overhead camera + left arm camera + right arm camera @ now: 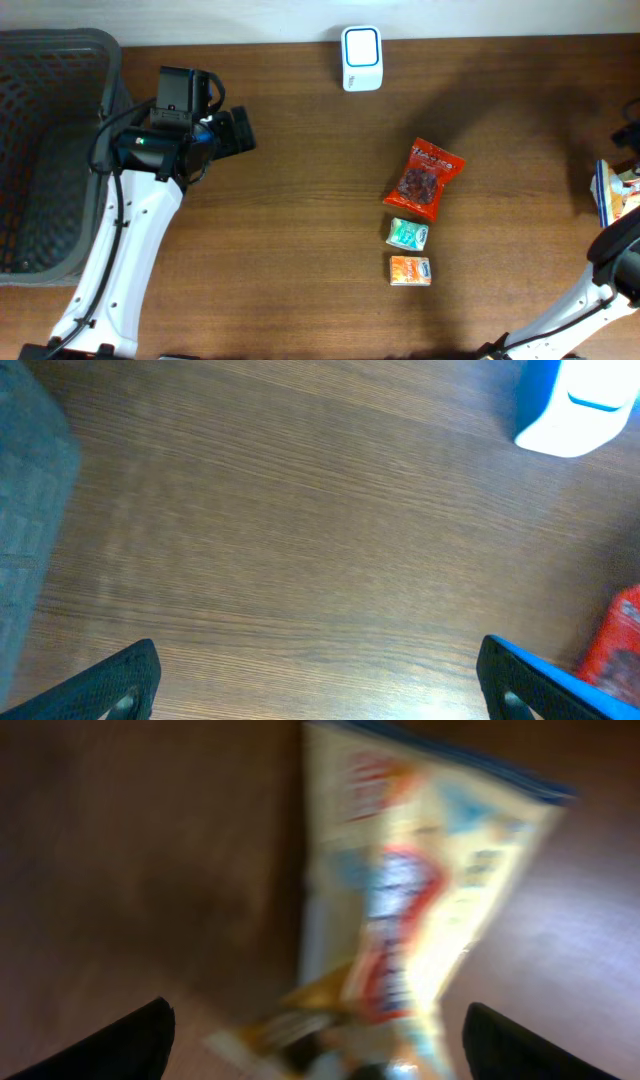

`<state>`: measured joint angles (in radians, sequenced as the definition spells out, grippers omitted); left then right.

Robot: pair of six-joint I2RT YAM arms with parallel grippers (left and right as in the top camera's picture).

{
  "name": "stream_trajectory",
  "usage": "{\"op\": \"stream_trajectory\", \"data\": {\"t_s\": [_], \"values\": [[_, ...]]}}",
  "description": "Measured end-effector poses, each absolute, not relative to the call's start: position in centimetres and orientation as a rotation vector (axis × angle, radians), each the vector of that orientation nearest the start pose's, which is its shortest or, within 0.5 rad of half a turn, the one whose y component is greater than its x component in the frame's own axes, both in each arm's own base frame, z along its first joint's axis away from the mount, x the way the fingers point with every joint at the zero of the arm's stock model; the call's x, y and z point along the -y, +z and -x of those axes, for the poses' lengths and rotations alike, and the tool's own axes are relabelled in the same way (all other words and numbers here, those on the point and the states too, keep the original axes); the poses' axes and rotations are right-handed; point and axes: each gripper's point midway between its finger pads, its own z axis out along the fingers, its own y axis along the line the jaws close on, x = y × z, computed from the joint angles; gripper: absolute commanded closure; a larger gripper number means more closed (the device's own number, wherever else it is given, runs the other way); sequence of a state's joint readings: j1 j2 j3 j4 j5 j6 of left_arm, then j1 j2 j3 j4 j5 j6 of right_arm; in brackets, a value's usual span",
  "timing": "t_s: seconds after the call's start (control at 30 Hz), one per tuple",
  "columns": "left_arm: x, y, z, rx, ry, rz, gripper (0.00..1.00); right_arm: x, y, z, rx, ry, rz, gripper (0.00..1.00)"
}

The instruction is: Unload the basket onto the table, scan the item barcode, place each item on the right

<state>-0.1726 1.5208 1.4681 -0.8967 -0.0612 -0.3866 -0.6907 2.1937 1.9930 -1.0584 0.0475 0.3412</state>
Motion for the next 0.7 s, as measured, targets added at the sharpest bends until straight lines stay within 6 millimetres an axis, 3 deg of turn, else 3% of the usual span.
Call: {"op": "stream_trajectory", "data": {"t_s": [0.07, 0.13, 0.23, 0.3, 0.37, 0.4, 0.43, 0.57, 0.7], "values": [[6.8, 22.3, -39.3, -2.519, -0.198, 0.271, 0.01, 28.8, 10.5, -41.0, -2.535, 0.087, -1.216, 0.09], [8.0, 21.1, -39.4, -2.556, -0.221, 0.237, 0.01, 23.7, 10.8, -43.5, -2.595, 0.318, -1.034, 0.10], [9.7, 18.9, -39.5, -2.625, -0.234, 0.194, 0.01, 16.3, 11.1, -45.2, -2.693, 0.516, -0.844, 0.10], [11.7, 17.3, -39.3, -2.676, -0.280, 0.112, 0.01, 10.1, 11.1, -45.3, -2.809, 0.614, -0.660, 0.13], [13.1, 16.4, -39.1, -2.703, -0.309, 0.062, 0.01, 4.6, 11.0, -44.8, -2.908, 0.661, -0.470, 0.12], [13.6, 16.1, -39.0, -2.713, -0.316, 0.042, 0.01, 2.1, 10.8, -44.4, -2.962, 0.651, -0.375, 0.01], [14.2, 15.8, -38.9, -2.723, -0.326, 0.022, 0.01, 0.5, 10.6, -43.8, -3.010, 0.616, -0.312, 0.01], [14.6, 15.1, -38.7, -2.745, -0.330, 0.001, 0.01, -4.8, 8.3, -40.8, -3.200, 0.382, -0.112, 0.02], [14.6, 15.1, -38.6, -2.748, -0.328, -0.003, 0.01, -7.0, 5.0, -36.2, -3.381, 0.286, -0.057, 0.02]]}}
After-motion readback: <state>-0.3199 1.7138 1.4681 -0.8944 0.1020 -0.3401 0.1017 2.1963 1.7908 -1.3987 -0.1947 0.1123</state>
